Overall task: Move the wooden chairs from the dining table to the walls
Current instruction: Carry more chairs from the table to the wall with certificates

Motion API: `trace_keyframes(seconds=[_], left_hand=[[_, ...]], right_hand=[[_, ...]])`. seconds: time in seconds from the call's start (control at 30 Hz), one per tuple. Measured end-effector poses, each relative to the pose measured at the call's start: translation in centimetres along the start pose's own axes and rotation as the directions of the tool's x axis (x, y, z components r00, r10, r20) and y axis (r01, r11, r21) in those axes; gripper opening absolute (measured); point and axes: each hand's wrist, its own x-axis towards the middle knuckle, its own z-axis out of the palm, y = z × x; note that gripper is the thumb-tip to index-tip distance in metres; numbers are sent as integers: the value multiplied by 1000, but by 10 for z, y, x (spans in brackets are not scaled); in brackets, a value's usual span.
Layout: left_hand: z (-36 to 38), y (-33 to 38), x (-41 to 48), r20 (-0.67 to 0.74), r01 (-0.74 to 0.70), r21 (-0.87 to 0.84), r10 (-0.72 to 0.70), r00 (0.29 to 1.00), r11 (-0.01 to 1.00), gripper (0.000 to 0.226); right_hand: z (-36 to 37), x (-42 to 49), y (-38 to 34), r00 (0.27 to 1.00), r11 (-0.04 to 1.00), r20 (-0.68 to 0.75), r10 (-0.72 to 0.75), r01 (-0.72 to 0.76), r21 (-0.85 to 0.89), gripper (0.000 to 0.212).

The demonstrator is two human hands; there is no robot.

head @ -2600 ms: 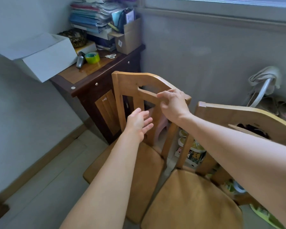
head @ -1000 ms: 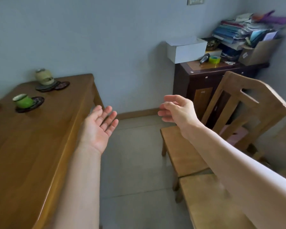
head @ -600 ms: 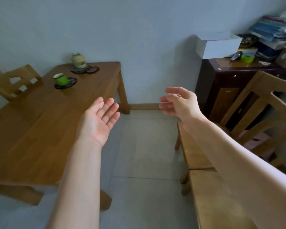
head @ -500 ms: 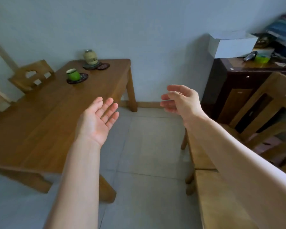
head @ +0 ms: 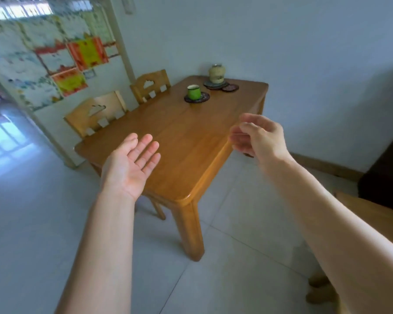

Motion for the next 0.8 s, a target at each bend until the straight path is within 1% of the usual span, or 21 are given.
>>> trace_keyframes(seconds=[0.1,0.17,0.4,0.57,0.7,0.8], left_hand=[[-48,37,8,-51,-65,2,65,997,998,26],[-72,56,14,-67,-81,-3,81,994,997,26],[-167,125,41,-119,-109,-52,102,988,993,21],[-237,177,59,-138,-113,-42,106,985,993,29],[-288,217,71,-148,-139,-33,133,980,990,27],[-326,242,78,-179,-173,-37,164,970,984,27]], right_hand=[[58,-8,8,998,1000,59,-5,4,17,17],[91,-15,14,996,999,85,-3,0,34,17],[215,-40,36,987,998,163,12,-21,54,16],[308,-57,51,977,996,210,21,-37,76,15],[378,-73,68,966,993,256,46,-72,92,16],[422,-81,78,952,992,300,64,-93,85,16]])
